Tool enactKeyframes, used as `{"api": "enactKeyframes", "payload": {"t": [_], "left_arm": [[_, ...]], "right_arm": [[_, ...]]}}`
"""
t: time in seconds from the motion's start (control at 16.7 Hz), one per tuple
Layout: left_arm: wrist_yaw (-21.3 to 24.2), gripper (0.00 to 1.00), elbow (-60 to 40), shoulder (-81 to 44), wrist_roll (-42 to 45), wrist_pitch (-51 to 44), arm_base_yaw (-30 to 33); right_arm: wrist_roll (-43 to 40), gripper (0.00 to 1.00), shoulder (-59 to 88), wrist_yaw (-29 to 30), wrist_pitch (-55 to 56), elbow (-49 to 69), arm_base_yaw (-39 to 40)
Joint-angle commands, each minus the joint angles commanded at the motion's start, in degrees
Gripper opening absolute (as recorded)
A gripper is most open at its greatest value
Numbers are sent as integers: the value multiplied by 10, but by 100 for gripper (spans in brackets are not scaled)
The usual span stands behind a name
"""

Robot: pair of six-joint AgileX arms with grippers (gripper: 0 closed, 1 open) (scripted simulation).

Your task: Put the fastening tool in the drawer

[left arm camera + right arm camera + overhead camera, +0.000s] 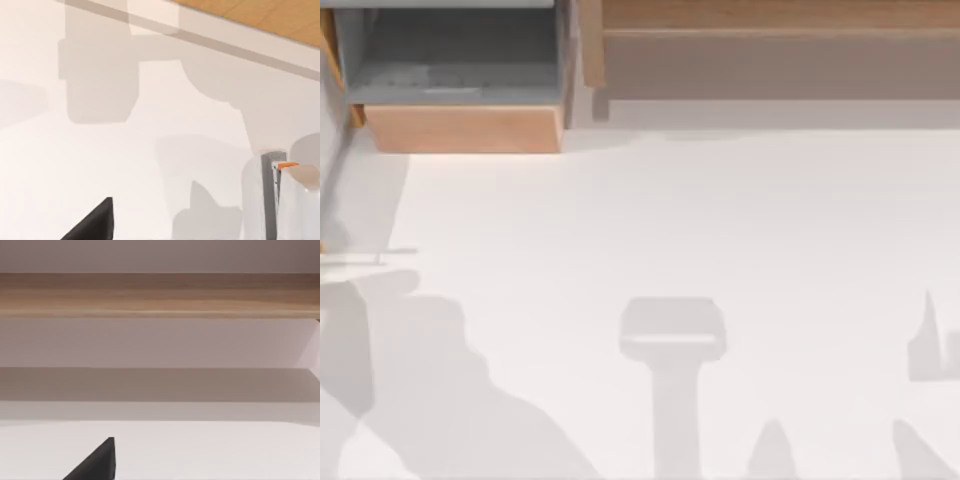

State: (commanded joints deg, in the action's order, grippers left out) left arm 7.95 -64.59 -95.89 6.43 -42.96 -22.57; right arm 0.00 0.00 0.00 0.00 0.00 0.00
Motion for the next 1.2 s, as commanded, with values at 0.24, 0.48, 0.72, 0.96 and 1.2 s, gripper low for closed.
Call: {"api": "enactKeyframes", "payload": {"t": [0.24,0.48,0.72,0.96,1.2], "left_arm": [[-61,100,-44,-36,-122,-130,81],[-81,100,-58,-49,-158,-166,108],[-80,100,-56,-47,-157,-165,105],[-82,100,-29,-66,-156,-123,106],[-81,100,21,-103,-155,-29,106]], "right_arm": [[0,100,0,0,0,0,0],[0,100,0,0,0,0,0],[0,100,0,0,0,0,0],[0,100,0,0,0,0,0],[0,100,0,0,0,0,0]]}}
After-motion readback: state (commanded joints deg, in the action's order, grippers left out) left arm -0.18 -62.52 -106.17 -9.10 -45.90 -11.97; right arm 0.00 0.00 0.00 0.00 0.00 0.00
